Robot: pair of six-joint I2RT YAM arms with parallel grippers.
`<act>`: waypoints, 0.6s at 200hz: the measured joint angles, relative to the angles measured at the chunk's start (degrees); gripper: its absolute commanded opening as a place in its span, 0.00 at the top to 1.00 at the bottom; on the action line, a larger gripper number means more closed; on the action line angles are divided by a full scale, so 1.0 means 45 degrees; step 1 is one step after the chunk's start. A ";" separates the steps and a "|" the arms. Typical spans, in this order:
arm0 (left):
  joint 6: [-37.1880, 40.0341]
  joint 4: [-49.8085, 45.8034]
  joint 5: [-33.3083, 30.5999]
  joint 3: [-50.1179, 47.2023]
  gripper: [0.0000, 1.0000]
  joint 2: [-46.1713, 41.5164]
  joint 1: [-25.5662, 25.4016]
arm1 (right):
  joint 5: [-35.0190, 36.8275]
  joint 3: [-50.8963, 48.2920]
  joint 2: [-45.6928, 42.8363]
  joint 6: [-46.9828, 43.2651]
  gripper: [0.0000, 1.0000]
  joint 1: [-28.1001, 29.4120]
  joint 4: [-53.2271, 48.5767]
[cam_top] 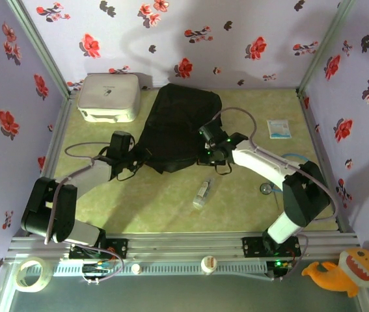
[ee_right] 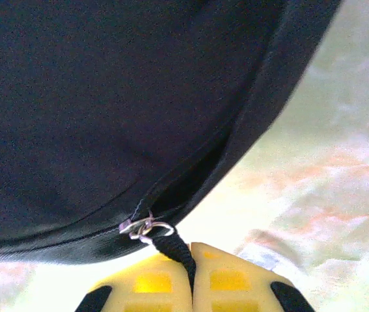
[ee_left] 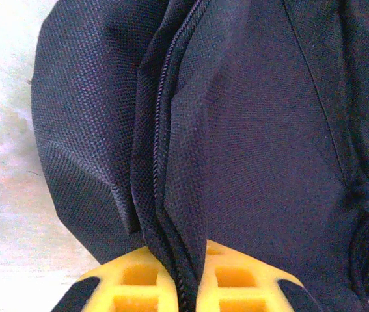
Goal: Pack books, pencil case, and school supplies into a backpack
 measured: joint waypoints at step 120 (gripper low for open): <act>0.1715 -0.1035 0.0573 0.0194 1.00 0.0223 -0.0461 | 0.2472 0.3128 0.3162 -0.0661 0.90 -0.1768 -0.2327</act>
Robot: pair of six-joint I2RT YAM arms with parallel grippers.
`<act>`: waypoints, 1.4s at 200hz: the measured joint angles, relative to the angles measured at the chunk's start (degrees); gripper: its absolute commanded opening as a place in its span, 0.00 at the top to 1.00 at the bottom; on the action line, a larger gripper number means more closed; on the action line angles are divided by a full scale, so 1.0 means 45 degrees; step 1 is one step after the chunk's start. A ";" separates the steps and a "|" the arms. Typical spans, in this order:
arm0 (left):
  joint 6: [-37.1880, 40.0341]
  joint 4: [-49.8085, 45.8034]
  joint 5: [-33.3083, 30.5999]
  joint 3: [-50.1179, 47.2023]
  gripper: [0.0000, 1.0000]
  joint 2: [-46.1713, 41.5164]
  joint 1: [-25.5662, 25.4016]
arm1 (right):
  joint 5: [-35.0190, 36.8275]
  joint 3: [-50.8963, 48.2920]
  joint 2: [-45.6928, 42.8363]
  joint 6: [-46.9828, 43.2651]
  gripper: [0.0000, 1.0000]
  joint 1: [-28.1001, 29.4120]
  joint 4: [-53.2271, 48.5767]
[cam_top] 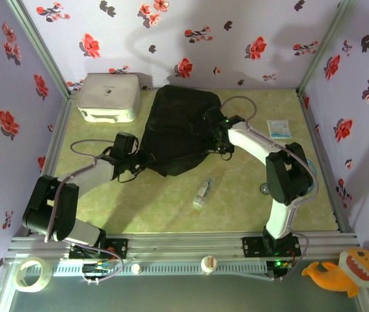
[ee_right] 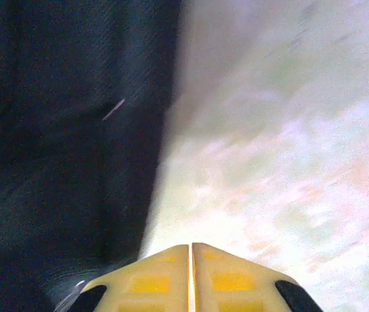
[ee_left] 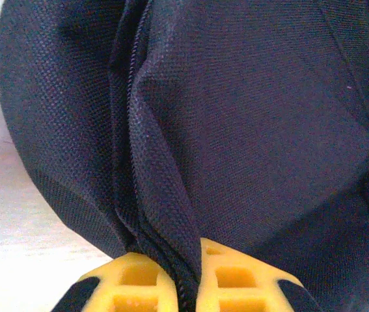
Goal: Pack books, pencil case, and school supplies into a backpack
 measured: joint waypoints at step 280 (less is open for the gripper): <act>0.4949 -0.5382 -0.2453 0.7091 0.36 0.0981 -0.2977 | -0.3837 -0.1812 -0.0549 0.1773 0.38 -0.2365 0.5557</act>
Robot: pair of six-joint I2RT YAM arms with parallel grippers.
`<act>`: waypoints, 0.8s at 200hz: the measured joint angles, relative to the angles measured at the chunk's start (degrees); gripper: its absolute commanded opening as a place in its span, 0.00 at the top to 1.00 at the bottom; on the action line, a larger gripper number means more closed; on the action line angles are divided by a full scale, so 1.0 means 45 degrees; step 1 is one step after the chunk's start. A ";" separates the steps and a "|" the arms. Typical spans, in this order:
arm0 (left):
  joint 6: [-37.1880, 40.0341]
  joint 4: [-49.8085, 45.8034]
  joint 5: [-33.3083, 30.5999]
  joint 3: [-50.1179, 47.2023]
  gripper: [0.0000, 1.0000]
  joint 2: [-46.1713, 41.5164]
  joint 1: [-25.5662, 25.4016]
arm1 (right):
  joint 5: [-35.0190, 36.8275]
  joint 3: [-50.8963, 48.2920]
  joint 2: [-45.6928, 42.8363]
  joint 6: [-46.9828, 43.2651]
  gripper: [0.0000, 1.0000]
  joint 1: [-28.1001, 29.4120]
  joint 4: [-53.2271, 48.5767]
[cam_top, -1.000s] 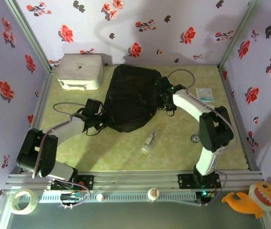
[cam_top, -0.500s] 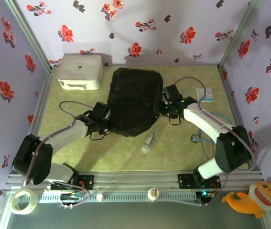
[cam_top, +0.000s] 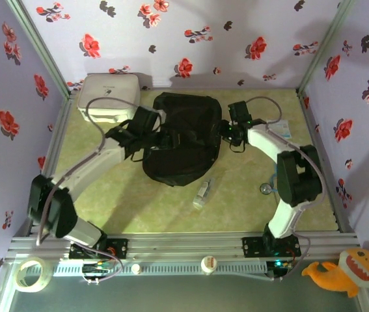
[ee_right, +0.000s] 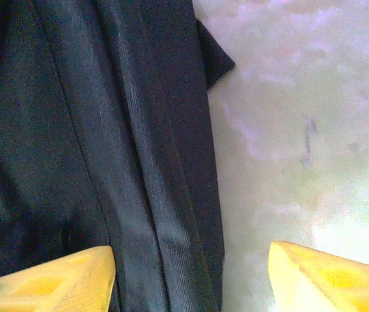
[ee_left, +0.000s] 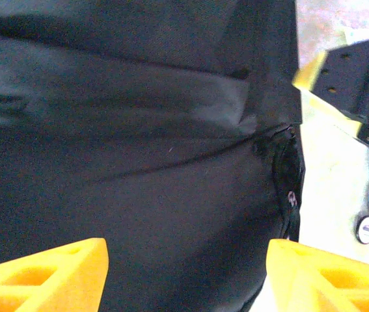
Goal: Pack books, pencil case, and school supplies into a backpack
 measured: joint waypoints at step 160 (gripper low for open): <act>0.3662 -0.2006 0.0942 0.7461 0.68 0.6883 -0.0656 | -0.4711 -0.2055 0.0641 0.1321 0.92 -0.0204 0.4697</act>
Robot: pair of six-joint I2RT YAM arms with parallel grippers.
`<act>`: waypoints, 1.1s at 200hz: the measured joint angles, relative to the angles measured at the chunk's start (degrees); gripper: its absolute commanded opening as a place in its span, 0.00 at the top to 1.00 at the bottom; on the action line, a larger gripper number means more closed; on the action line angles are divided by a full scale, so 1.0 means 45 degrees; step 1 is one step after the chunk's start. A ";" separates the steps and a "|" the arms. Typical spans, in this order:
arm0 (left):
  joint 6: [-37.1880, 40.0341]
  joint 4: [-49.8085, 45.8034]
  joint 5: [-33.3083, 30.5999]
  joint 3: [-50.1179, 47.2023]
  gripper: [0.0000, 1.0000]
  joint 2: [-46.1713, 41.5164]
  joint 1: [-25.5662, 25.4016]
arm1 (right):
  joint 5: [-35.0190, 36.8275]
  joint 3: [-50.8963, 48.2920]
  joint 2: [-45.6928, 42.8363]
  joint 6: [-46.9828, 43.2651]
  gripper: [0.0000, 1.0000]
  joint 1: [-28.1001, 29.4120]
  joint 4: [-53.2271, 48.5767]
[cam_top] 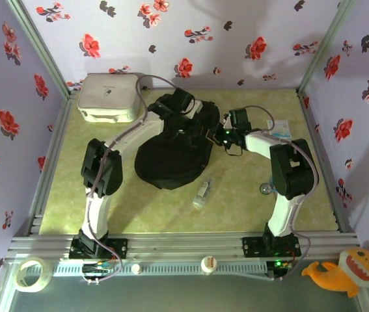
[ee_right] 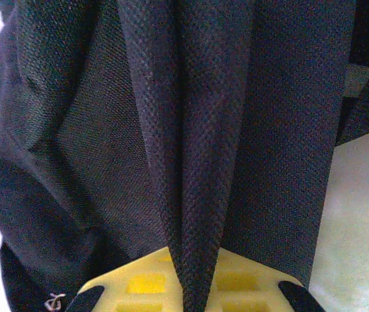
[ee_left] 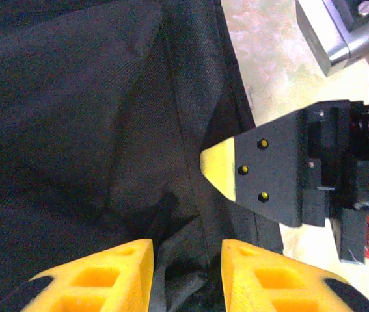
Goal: Pack books, pencil case, and school supplies into a backpack
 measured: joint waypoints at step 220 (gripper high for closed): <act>0.2365 -0.4153 -0.0262 0.3259 0.65 0.2987 -0.0141 | -0.0194 -0.1161 -0.0539 0.0729 0.95 0.0670 0.1103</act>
